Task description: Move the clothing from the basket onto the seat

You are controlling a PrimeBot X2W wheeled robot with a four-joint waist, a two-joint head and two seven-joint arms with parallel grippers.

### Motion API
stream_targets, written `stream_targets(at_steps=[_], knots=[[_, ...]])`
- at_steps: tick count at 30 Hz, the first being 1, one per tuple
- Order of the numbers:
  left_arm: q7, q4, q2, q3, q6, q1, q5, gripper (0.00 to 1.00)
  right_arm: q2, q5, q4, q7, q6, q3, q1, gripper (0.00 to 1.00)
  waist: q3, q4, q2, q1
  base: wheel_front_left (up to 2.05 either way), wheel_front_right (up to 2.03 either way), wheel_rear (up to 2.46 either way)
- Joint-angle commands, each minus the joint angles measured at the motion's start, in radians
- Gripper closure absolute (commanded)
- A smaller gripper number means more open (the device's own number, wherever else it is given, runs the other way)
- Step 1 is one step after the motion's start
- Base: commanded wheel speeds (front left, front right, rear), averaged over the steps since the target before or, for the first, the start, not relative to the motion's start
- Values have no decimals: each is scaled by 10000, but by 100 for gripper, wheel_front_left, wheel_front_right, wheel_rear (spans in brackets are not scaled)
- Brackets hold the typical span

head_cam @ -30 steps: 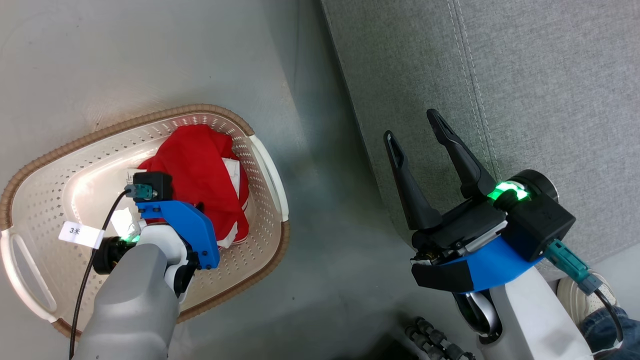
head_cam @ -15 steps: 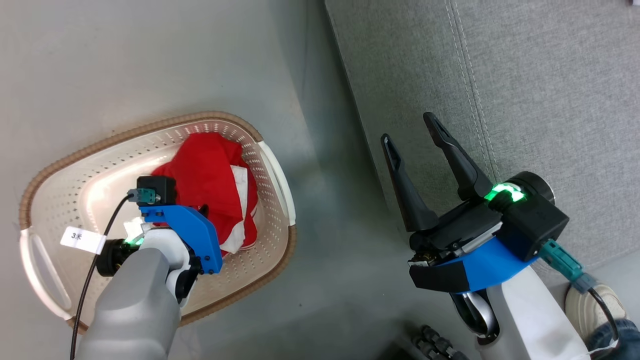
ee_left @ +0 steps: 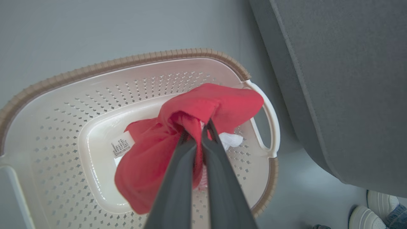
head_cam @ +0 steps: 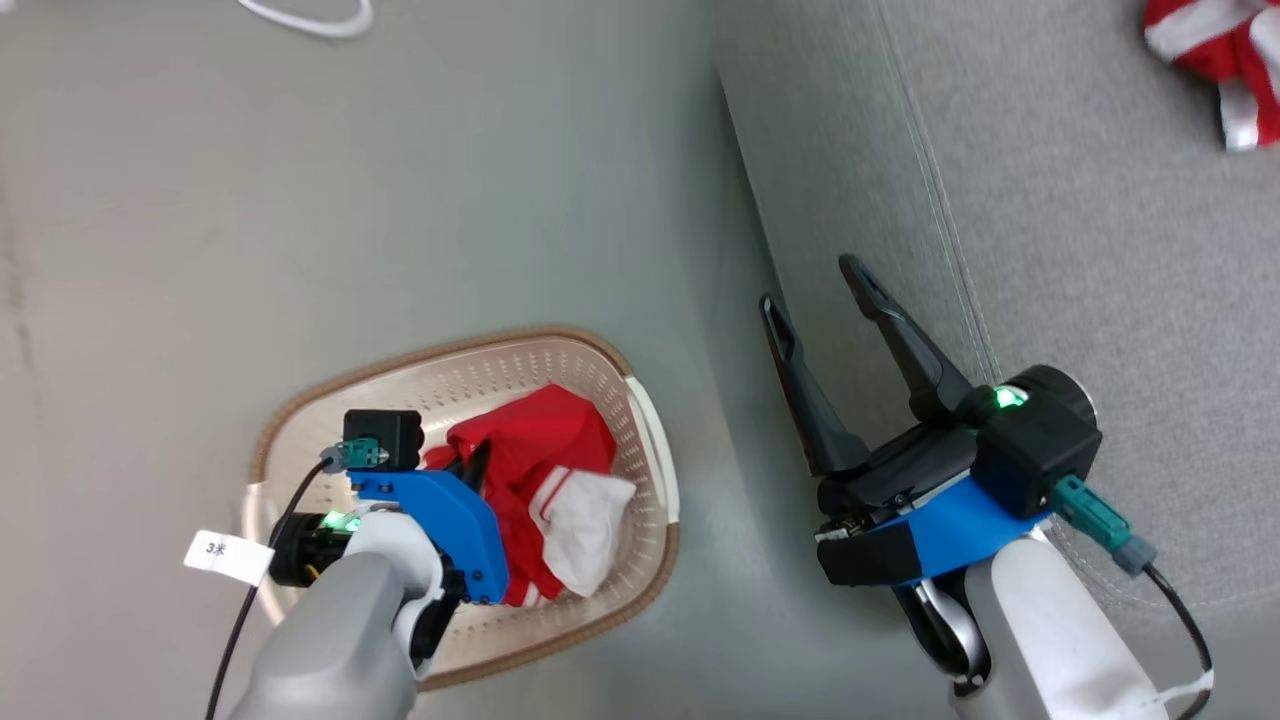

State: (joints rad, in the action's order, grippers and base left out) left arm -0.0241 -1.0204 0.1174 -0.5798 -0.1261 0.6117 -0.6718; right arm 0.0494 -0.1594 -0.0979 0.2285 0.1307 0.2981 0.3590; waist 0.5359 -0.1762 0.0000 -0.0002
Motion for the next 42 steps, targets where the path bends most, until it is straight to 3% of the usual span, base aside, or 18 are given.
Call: stream_targets(at_steps=[1,12,21,42], knots=[[-123,130,-9,-88,-75,-89,-100,100,16,39,-45,-32,1,-29,-149,0,-260,-14,0,2,0,0,0],[-1482,1604,58,-1561,-76,-439,-1006,100,18,68,-325,-417,1,-353,-898,0,-2509,1045,0,2,0,0,0],[-1808,2544,217,-2061,-76,304,-1290,100,18,-18,-295,-757,1,-710,-1533,0,-3794,1627,0,2,0,0,0],[-1176,3258,-552,-2798,-6,2915,-1171,100,20,-259,-605,-1573,1,-502,-2116,0,-4643,2651,0,2,0,0,0]])
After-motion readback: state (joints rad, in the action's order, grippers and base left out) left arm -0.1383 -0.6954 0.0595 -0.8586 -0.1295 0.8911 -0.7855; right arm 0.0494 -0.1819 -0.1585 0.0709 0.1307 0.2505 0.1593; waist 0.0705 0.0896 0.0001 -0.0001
